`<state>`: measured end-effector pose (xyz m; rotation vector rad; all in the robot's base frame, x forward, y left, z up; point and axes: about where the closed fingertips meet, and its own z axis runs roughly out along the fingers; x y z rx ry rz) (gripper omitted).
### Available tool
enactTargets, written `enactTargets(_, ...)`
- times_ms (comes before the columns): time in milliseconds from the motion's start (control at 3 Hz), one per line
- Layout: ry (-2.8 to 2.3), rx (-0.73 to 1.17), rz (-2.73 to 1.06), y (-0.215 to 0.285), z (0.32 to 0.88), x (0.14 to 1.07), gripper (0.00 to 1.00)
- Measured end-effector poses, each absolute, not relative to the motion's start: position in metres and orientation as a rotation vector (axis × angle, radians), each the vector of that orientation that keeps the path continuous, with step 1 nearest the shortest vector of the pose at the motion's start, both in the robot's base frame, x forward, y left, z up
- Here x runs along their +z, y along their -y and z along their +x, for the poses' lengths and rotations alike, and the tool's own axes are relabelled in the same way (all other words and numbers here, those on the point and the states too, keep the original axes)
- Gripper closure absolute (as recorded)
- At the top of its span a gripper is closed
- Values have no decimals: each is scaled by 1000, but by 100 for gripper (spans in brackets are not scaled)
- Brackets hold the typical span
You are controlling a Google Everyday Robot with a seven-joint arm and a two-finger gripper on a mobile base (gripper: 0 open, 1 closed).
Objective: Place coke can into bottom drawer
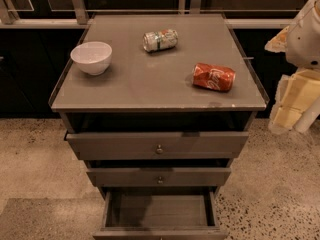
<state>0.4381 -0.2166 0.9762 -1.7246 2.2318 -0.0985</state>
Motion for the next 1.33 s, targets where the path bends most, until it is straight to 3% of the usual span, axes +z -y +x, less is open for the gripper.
enactTargets(333,-2210,-123,-1734,215,449,977,0)
enactTargets(1000,-2074,-192,-1764,193,560,985,0)
enactTargets(1333,-2047,-199,-1748,189,570,995,0)
